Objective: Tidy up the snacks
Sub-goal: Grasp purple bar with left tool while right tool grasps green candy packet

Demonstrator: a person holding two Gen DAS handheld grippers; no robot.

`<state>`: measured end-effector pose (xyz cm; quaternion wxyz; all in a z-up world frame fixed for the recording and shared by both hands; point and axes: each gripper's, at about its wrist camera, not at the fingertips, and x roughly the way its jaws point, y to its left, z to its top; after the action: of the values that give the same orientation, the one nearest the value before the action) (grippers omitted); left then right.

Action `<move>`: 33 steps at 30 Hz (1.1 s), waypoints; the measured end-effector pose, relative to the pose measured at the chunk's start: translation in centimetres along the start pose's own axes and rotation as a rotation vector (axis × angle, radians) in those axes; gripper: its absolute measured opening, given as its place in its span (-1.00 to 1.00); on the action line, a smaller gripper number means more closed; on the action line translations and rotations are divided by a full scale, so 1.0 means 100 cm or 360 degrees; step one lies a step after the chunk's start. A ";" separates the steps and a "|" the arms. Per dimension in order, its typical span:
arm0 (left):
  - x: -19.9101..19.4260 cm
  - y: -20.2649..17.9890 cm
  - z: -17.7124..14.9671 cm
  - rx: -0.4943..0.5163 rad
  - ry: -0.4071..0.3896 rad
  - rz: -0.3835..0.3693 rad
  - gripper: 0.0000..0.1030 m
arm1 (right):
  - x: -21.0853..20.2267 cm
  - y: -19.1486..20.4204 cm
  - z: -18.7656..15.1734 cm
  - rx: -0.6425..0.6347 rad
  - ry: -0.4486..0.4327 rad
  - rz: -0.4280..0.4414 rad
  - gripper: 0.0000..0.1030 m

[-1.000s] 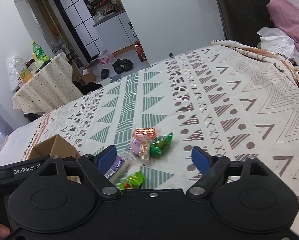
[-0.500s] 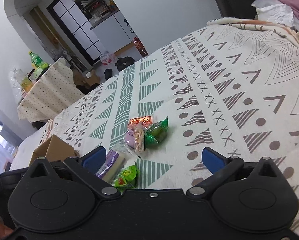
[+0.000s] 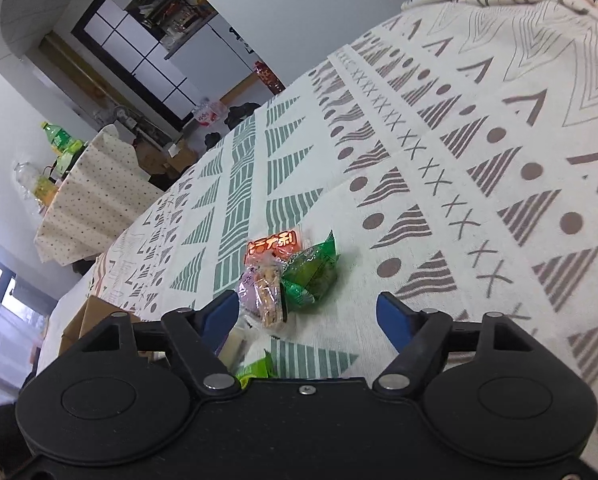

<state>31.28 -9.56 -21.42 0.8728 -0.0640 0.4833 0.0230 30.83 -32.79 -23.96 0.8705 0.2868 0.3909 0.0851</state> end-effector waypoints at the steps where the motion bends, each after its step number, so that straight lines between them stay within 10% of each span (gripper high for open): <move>1: 0.003 0.000 -0.001 0.0002 0.0005 0.0009 0.94 | 0.003 -0.001 0.001 0.0008 0.0005 0.0003 0.34; 14: 0.023 0.006 -0.003 -0.0061 0.0095 0.0020 0.72 | 0.037 -0.005 0.007 0.0041 0.0033 0.0006 0.02; 20: 0.025 0.007 -0.002 -0.0079 0.0136 0.0012 0.54 | 0.039 -0.006 0.007 0.0046 0.0077 -0.0006 -0.48; 33: 0.017 -0.001 -0.010 -0.0091 0.0276 -0.0126 0.46 | 0.009 -0.006 0.000 -0.0040 0.0142 -0.0163 -0.48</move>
<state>31.35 -9.84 -23.43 0.8258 -0.1097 0.5532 -0.0032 31.43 -32.90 -24.86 0.8589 0.2515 0.4424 0.0582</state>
